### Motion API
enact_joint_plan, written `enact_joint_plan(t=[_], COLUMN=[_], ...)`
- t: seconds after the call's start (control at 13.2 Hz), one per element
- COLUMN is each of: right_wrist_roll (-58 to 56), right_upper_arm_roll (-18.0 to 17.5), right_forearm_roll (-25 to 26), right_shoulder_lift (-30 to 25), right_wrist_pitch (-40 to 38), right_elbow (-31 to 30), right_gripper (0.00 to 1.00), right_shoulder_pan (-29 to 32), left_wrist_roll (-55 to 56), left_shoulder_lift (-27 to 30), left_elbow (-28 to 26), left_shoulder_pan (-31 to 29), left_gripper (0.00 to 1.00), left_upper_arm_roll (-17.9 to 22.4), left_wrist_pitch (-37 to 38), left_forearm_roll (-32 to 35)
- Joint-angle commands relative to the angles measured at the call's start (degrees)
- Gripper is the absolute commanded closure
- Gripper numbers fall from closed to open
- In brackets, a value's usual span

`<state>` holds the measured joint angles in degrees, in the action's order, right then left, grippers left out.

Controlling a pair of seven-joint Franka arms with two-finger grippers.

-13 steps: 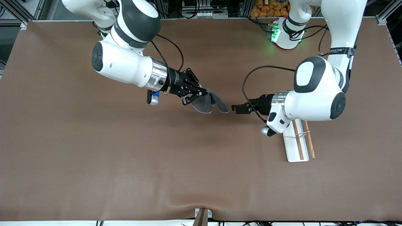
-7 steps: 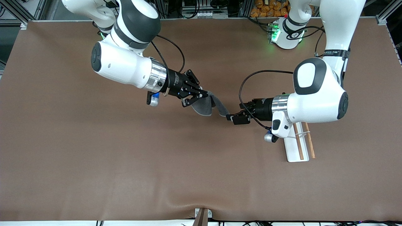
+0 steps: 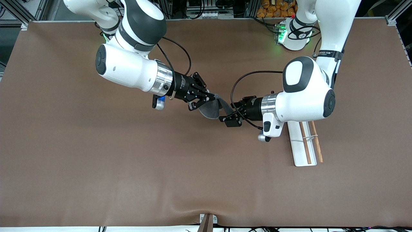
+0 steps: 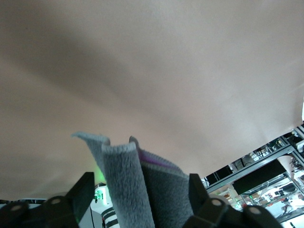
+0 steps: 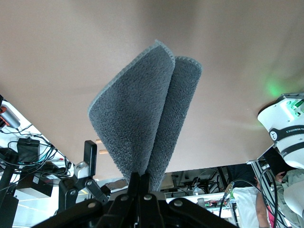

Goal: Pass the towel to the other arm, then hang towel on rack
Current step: 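Grasp the towel with the left gripper beside the right gripper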

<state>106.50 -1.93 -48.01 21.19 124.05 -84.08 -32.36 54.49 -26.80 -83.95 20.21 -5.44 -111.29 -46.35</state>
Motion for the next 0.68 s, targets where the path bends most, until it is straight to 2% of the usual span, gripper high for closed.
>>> enact_joint_plan(t=[0.0,0.3,0.38,0.53,0.61], right_wrist_roll=[1.25,1.25,1.25,1.25,1.16], right_upper_arm_roll=[0.26,0.26,0.26,0.26,0.26], right_forearm_roll=[-0.86,-0.86,-0.86,-0.86,-0.86], right_shoulder_lift=[1.04,1.04,1.04,1.04,1.04], right_wrist_pitch=[-0.03,-0.03,-0.12,-0.12,-0.12], right_elbow=[1.99,1.99,1.99,1.99,1.99], right_gripper=[1.0,1.0,1.0,1.0,1.0], right_shoulder_pan=[-0.51,-0.51,-0.51,-0.51,-0.51], left_wrist_roll=[2.28,4.3,4.48,4.39,4.39], left_shoulder_lift=[-0.36,-0.62,-0.62,-0.62,-0.62], left_elbow=[0.89,0.81,0.72,0.54,0.54], left_shoulder_pan=[-0.34,-0.43,-0.43,-0.69,-0.78], left_gripper=[0.19,0.37,0.46,0.69,0.9], left_upper_arm_roll=[0.25,0.34,0.34,0.34,0.34], left_wrist_pitch=[-0.24,-0.24,-0.24,-0.15,-0.15], left_forearm_roll=[2.13,3.2,3.2,3.2,3.2])
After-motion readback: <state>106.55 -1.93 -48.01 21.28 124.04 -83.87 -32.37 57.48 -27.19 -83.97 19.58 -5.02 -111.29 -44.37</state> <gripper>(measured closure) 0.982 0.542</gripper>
